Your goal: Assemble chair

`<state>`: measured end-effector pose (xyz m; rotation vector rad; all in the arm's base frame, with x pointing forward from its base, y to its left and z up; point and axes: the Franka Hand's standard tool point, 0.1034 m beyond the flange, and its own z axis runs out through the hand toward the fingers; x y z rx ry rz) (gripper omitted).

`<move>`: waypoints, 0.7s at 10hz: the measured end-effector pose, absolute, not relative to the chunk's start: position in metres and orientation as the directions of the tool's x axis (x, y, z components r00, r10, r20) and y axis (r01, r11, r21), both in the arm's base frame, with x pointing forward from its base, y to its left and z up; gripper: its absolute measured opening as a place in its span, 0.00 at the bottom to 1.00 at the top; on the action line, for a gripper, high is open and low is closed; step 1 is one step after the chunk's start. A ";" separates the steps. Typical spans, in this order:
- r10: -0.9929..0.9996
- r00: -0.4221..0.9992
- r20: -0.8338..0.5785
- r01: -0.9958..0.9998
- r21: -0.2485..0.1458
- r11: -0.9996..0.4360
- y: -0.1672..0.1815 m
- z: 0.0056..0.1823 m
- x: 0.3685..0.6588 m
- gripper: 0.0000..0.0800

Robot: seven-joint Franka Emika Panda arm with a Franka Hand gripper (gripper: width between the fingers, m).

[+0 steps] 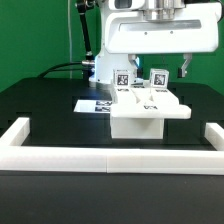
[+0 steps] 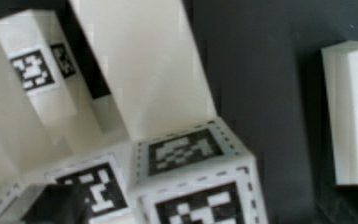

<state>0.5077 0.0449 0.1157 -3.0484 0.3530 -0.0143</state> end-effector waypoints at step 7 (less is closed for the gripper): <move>-0.204 0.979 0.003 -0.203 -0.075 -0.976 0.044 0.116 0.508 0.36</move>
Offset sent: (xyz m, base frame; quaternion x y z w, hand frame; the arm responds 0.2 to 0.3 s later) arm 0.0000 0.0000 0.0000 0.0000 0.0000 0.0000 1.0000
